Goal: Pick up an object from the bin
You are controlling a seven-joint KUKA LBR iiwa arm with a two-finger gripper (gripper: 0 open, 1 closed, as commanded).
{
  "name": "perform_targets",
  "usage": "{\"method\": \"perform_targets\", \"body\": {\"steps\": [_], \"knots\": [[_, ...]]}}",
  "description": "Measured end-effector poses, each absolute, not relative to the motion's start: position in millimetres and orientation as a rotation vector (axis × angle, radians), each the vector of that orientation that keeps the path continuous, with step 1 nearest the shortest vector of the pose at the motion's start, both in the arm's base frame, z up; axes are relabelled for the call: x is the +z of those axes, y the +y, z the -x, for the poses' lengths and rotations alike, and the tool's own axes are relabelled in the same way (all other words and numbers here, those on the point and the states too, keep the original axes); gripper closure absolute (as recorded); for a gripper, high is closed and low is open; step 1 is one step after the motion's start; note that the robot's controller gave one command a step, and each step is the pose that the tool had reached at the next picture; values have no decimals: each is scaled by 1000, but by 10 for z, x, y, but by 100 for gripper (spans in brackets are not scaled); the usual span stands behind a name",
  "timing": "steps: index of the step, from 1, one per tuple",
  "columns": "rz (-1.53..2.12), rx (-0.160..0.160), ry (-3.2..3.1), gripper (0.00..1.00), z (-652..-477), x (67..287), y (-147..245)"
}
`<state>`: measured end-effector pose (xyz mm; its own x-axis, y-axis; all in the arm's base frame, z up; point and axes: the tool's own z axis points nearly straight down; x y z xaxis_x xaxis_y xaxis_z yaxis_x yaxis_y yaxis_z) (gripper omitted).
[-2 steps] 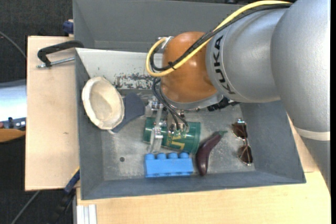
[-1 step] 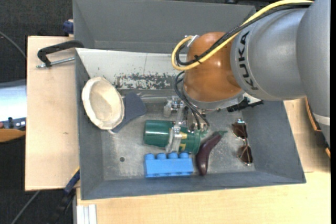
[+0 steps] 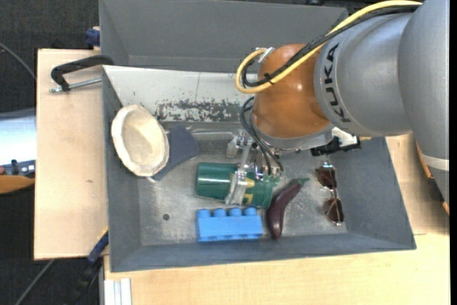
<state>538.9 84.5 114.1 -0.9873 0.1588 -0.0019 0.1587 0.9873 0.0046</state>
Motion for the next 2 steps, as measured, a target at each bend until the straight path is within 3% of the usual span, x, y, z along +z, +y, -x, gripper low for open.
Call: {"method": "perform_targets", "body": {"steps": [1,2], "knots": [[-274,6,3130,0,-5433,698,713],[-265,10,3128,100,-5393,709,793]]}}
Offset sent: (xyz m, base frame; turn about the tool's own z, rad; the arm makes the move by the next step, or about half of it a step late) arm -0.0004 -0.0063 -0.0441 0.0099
